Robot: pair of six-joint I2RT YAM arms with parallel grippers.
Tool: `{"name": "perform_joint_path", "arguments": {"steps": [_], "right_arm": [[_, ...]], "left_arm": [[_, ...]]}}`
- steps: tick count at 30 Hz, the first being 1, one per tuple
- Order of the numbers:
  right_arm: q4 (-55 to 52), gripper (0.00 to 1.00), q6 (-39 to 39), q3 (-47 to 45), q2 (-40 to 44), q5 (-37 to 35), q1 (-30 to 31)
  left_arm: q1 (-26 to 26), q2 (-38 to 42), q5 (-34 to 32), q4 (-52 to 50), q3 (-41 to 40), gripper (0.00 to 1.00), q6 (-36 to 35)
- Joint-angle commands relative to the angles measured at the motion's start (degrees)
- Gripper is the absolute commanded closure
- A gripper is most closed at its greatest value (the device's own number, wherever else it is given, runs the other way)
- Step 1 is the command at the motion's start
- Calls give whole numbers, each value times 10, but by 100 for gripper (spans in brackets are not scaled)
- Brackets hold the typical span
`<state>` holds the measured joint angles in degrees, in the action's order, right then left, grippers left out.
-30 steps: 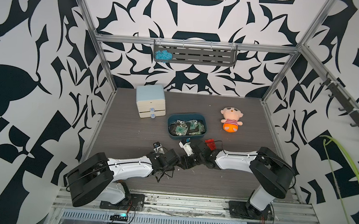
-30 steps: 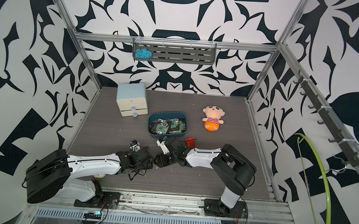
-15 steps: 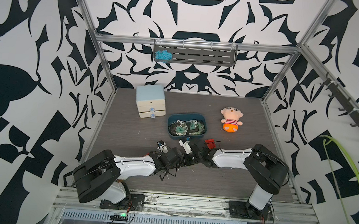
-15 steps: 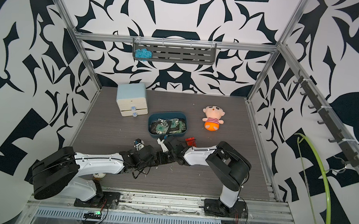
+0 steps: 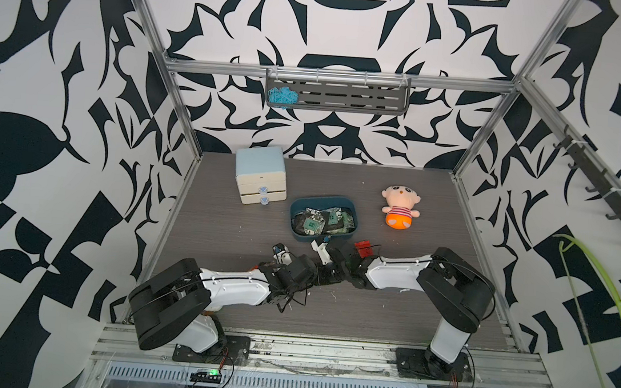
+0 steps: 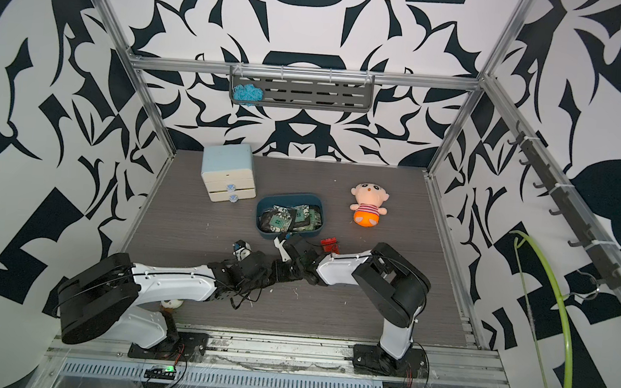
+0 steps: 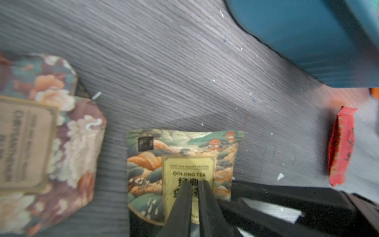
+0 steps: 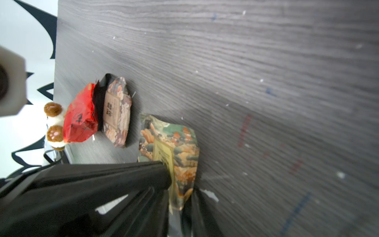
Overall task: Put the tea bags into the storage box
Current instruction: Pick up the tea bag from the center of the board, then place the tea bag in the storage box.
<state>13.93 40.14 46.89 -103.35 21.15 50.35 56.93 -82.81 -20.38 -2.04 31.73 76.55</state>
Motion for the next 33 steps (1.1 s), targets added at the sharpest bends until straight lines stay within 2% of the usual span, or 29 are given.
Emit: {"name": "perform_joint_path", "arguments": {"steps": [1, 4, 8, 12, 15, 17, 18, 19, 23, 28, 31, 33], "right_arm": [[-20, 87, -2, 6, -13, -6, 5], [-20, 99, -6, 7, -10, -4, 5], [-25, 100, -21, 1, 11, -18, 5], [-28, 100, -41, -20, 56, -52, 5], [-22, 100, -61, -40, 97, -74, 5], [-22, 100, -78, -55, 126, -99, 5], [-29, 100, -87, -63, 142, -120, 5], [-41, 100, -95, -67, 157, -143, 5], [-84, 100, -126, -88, 243, -246, 5], [-143, 100, -133, -76, 349, -349, -9], [-203, 100, -140, -10, 352, -349, -43], [-234, 100, -142, 44, 322, -336, -72]], "left_arm": [[4, -23, 32, -24, -23, 87, 5], [4, -18, 34, -24, -20, 87, 3], [5, 11, 38, -24, -11, 87, -14], [5, 66, 37, -74, 21, 84, -38], [5, 116, 24, -126, 50, 72, -62], [5, 149, 1, -158, 57, 61, -67], [5, 168, -16, -170, 56, 52, -67], [5, 182, -30, -182, 53, 48, -66], [4, 242, -95, -262, 35, 36, -30], [3, 322, -124, -283, -22, 35, 11], [3, 368, -139, -280, -63, 35, 31], [3, 396, -146, -288, -82, 35, 45]]}}
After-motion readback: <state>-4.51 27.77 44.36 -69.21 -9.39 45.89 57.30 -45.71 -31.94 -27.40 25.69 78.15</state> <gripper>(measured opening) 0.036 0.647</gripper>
